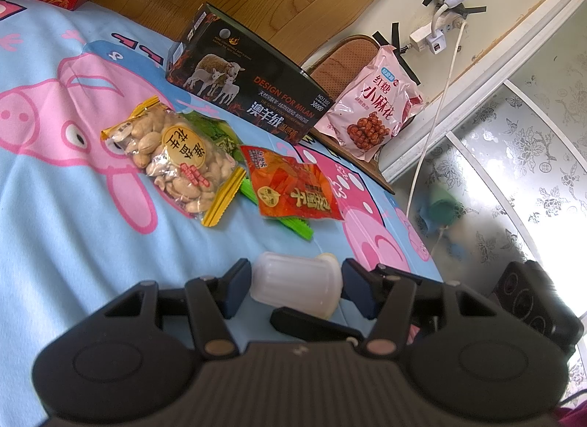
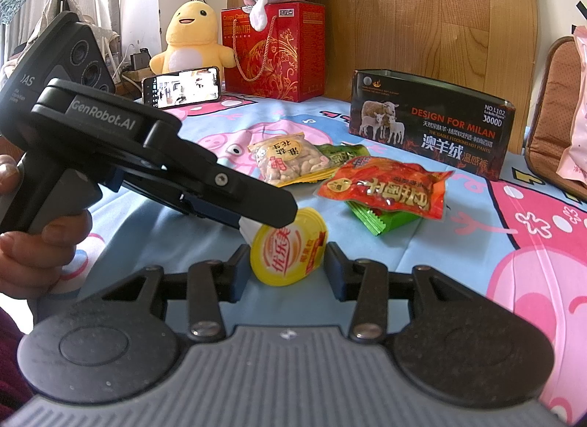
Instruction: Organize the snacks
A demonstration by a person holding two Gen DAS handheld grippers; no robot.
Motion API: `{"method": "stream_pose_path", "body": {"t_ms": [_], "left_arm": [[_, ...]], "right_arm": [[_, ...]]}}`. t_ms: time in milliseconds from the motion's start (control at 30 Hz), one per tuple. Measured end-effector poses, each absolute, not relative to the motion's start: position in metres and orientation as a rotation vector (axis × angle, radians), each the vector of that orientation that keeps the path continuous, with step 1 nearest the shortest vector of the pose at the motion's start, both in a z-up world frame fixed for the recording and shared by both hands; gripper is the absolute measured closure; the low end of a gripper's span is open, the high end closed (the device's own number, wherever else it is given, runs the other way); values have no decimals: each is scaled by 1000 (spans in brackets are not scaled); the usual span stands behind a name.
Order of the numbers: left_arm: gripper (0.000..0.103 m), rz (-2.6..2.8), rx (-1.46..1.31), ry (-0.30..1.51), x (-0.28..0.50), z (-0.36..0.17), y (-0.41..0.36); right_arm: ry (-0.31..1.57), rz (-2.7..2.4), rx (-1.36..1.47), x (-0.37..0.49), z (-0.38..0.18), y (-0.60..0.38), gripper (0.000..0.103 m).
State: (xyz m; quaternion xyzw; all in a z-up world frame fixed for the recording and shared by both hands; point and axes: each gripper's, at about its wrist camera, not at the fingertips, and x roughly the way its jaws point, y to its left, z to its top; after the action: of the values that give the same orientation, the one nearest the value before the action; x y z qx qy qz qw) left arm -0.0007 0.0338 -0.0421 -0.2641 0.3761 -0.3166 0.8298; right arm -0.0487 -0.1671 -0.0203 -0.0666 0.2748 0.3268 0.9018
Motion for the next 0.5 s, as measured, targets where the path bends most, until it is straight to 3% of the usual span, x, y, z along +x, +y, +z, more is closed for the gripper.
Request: {"method": "stream_pose_path", "body": {"t_ms": [500], "left_arm": [[48,-671,-553,796,-1,-42,33]], "right_arm": [[568,676,-138,-49,-20,-167,56]]}}
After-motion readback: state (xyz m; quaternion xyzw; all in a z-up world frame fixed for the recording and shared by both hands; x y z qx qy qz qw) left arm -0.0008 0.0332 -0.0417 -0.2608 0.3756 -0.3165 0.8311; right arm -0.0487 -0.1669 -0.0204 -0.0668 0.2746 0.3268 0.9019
